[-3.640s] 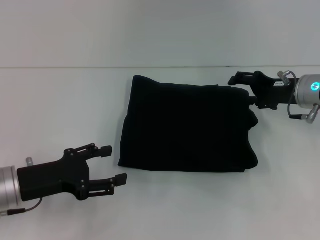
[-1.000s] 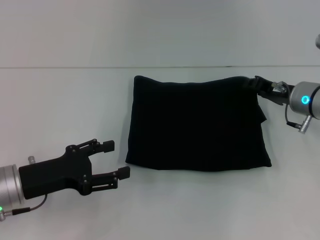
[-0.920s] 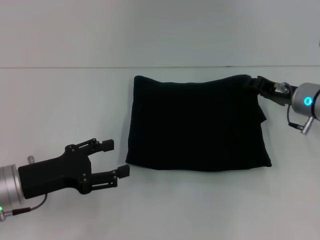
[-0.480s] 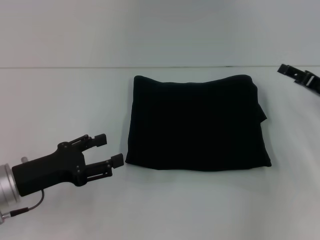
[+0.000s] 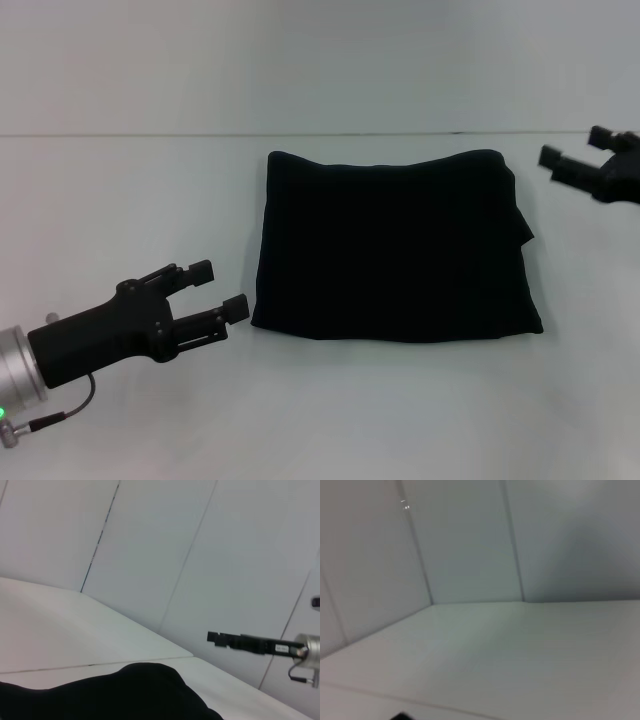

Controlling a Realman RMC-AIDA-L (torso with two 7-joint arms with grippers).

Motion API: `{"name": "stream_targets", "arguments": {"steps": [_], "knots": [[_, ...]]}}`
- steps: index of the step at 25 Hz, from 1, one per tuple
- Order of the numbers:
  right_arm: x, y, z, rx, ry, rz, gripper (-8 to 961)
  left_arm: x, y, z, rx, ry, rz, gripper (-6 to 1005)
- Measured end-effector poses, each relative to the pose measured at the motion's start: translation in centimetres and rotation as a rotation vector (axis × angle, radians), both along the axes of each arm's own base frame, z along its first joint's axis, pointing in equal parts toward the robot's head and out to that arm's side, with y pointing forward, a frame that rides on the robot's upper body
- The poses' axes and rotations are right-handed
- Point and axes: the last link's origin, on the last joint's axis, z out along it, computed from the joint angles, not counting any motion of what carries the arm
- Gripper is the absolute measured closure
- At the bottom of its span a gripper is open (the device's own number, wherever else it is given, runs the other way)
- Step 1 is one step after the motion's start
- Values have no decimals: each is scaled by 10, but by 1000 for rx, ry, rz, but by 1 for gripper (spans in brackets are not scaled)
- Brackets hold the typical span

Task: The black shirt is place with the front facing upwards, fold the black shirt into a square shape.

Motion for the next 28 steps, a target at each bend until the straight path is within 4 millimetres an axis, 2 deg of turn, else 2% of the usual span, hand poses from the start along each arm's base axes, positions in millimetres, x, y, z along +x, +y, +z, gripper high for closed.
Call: {"name": "stream_targets", "arguments": {"steps": [6, 17, 23, 28], "knots": [[-6, -7, -34, -40, -132, 85, 37, -1, 3, -3, -3, -14, 38, 126], [-16, -6, -81, -156, -152, 78, 37, 1, 10, -4, 1, -22, 61, 126], [-14, -3, -95, -182, -195, 24, 37, 0, 12, -3, 12, -13, 72, 127], [-10, -2, -99, -182, -216, -9, 37, -1, 13, -3, 15, -8, 77, 127]]}}
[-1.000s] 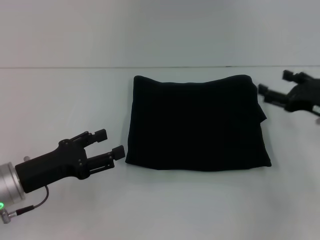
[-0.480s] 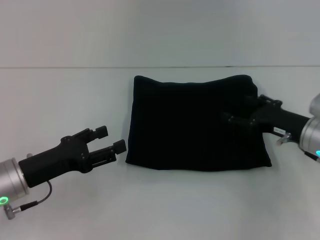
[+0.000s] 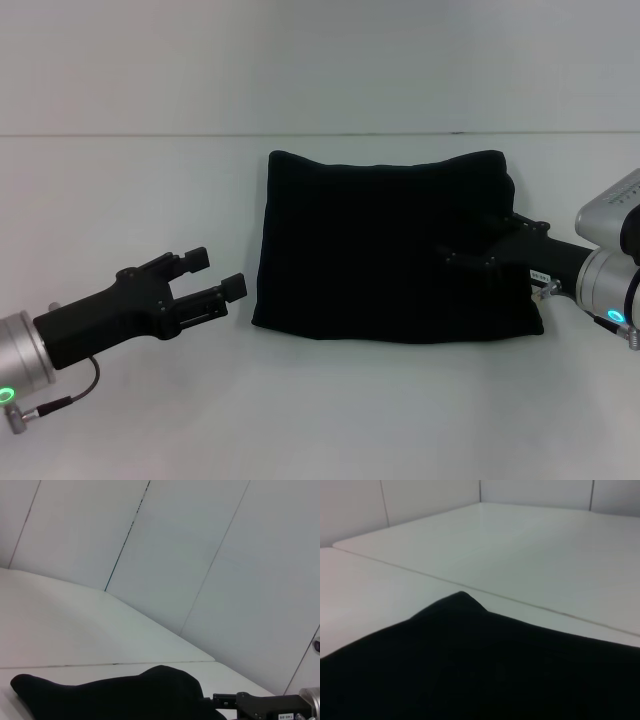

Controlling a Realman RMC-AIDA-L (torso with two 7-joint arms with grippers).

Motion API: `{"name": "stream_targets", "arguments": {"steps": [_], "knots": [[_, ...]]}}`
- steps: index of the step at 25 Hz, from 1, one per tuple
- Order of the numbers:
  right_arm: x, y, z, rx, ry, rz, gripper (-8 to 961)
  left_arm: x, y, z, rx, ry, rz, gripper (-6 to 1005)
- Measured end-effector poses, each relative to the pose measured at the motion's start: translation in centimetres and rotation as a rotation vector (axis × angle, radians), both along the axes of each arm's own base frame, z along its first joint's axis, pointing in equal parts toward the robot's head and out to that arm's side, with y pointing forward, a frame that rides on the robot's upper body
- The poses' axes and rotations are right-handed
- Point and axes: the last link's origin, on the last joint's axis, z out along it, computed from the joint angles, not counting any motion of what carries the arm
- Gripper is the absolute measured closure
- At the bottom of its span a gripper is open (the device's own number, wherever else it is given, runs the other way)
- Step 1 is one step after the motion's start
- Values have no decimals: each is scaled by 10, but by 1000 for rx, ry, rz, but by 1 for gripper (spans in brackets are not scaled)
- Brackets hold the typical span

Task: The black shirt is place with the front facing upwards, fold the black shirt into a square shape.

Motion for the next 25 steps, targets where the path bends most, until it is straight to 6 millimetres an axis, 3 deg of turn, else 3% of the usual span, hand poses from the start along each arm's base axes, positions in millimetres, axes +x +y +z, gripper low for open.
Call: {"name": "stream_targets", "arguments": {"steps": [8, 14, 25], "knots": [[-8, -1, 16, 33, 92, 63, 38, 0, 1, 2, -2, -1, 5, 127], [-17, -18, 36, 44, 192, 197, 37, 0, 1, 3, -15, -10, 15, 128], [-7, -77, 4, -126, 163, 377, 37, -9, -5, 1, -88, 82, -13, 128]]}}
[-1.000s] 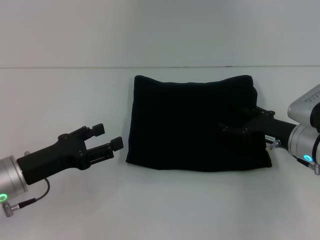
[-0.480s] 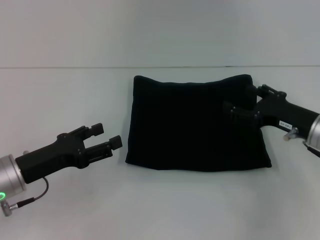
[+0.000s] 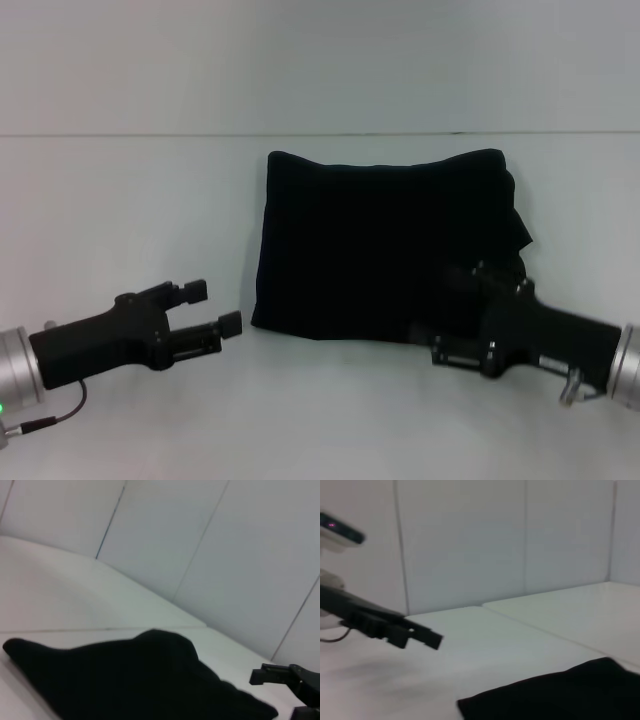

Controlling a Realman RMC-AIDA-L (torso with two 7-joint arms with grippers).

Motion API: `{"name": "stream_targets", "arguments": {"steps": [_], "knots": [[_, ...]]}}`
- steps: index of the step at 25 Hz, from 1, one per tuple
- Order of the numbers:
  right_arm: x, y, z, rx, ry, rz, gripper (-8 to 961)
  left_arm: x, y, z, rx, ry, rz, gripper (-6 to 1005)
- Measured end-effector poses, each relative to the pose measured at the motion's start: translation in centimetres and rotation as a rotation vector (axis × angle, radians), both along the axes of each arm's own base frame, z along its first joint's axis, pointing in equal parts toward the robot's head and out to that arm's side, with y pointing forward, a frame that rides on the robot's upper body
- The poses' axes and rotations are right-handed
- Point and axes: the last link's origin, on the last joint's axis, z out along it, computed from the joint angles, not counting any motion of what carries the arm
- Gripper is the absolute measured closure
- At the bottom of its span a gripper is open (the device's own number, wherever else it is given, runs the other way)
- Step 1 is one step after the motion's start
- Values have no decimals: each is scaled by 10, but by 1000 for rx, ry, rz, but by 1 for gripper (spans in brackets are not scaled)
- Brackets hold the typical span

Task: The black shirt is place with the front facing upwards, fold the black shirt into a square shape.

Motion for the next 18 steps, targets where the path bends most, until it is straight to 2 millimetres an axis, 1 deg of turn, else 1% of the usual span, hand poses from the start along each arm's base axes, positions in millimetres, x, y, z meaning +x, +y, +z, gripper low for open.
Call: {"name": "stream_targets", "arguments": {"steps": [5, 12, 18], "knots": [[5, -16, -14, -14, -9, 19, 38, -4, -4, -2, 22, 47, -37, 128], [7, -19, -17, -20, -8, 13, 37, -20, -3, -7, 49, 134, 9, 127], [9, -20, -16, -10, -9, 8, 38, -23, -5, -10, 60, 157, 19, 127]]}}
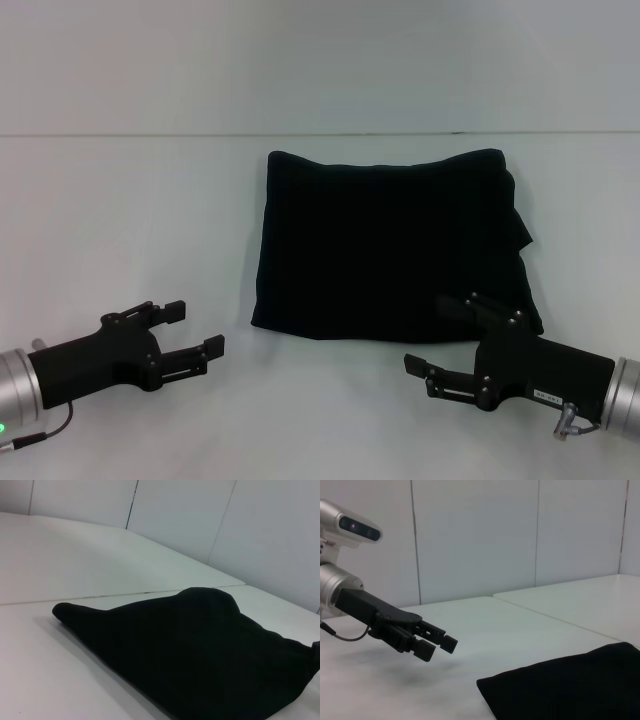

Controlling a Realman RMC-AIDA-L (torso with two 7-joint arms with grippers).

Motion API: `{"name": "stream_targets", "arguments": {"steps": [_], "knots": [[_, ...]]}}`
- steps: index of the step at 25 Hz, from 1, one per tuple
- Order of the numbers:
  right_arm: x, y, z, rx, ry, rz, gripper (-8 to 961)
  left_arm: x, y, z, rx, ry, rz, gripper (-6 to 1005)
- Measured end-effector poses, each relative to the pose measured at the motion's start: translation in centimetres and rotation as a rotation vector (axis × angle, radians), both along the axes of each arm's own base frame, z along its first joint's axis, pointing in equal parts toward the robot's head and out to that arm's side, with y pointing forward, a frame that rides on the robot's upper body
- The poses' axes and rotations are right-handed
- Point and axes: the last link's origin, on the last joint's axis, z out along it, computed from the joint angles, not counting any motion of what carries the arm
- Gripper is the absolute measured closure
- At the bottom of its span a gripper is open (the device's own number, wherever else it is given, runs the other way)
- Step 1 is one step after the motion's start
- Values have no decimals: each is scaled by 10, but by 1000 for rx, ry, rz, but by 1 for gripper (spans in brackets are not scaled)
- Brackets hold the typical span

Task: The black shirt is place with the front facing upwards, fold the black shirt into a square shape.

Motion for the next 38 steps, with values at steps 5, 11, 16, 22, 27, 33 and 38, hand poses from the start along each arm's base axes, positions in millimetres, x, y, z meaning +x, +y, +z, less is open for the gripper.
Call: {"name": "stream_targets", "arguments": {"steps": [5, 11, 16, 22, 27, 33, 38], "knots": [[0, 0, 0, 3, 0, 1, 38, 0, 0, -1, 3, 4, -6, 127], [3, 1, 0, 7, -13, -12, 37, 0, 2, -1, 7, 12, -4, 127], [4, 2, 0, 14, -19, -21, 37, 1, 3, -2, 4, 13, -5, 127], [4, 4, 1, 21, -15, -24, 36, 1, 3, -3, 4, 12, -5, 127], [3, 4, 1, 21, -15, -24, 36, 1, 3, -2, 8, 12, -2, 127], [3, 4, 1, 21, -15, -22, 37, 1, 2, -2, 8, 12, -1, 127], [3, 4, 1, 21, -16, -21, 37, 1, 3, -2, 12, 9, 1, 127]]}}
